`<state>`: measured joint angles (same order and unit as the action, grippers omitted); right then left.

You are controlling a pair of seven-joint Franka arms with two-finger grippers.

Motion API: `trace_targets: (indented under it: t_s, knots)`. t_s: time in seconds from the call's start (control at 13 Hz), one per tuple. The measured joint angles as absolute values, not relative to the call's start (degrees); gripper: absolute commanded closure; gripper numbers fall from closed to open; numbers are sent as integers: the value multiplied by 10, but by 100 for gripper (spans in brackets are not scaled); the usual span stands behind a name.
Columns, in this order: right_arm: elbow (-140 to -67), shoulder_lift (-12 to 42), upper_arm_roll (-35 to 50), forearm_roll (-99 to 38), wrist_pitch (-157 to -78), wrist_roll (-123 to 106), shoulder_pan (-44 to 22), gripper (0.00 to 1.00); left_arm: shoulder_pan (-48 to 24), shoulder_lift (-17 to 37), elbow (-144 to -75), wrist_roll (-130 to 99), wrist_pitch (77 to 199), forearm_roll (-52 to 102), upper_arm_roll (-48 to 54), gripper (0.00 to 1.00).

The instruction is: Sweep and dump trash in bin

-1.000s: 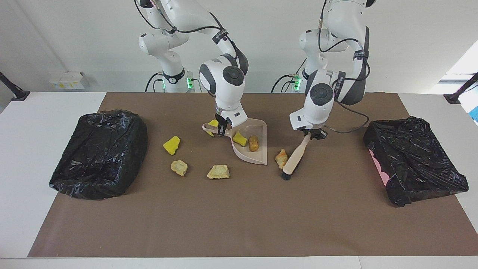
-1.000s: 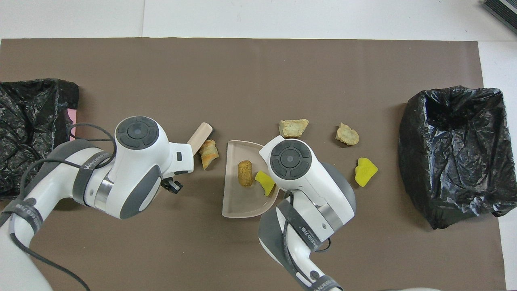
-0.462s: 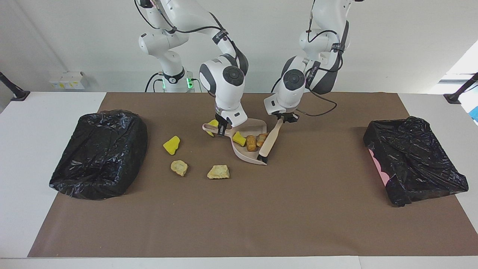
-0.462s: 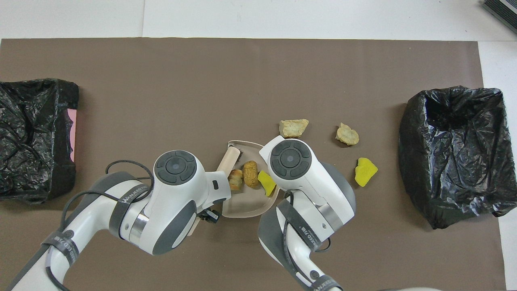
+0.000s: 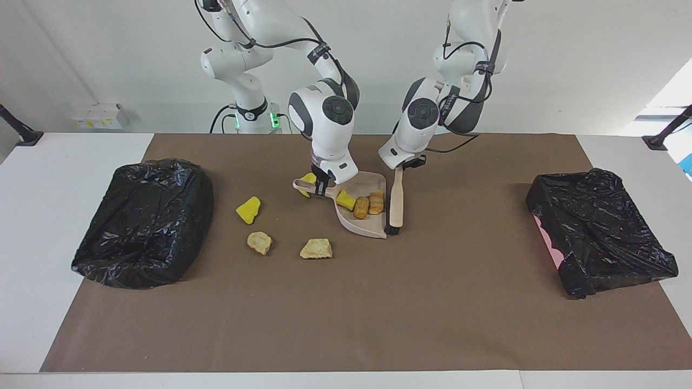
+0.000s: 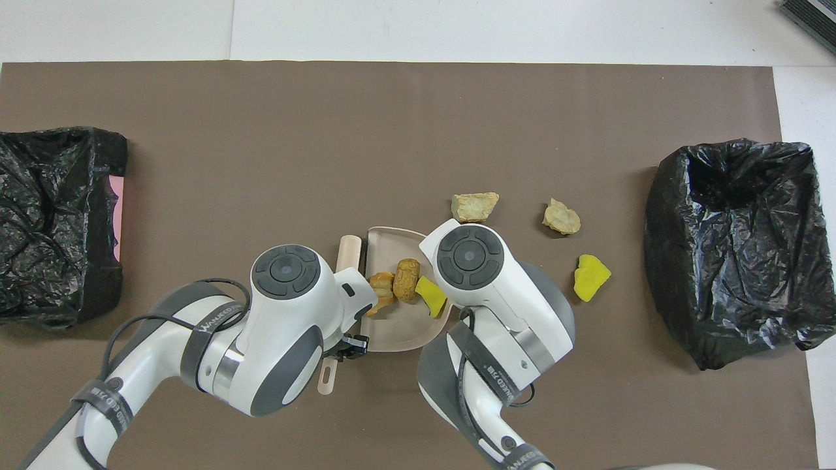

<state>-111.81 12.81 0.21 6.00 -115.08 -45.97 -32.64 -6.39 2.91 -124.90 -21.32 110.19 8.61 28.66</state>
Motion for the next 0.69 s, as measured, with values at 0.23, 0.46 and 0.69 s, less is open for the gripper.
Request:
trace_targets:
  t_s: [0.23, 0.46, 0.69]
  knots:
    - [-1118, 128, 2, 60, -1151, -460, -326, 100, -64, 9, -1241, -228, 1069, 86, 268, 100]
    - [-1109, 128, 1, 60, -1151, -461, -318, 100, -64, -6, -1242, -263, 1058, 87, 270, 100]
    - [-1087, 127, 0, 60, -1146, -497, -292, 100, -65, -23, -1268, -298, 1085, 115, 297, 100]
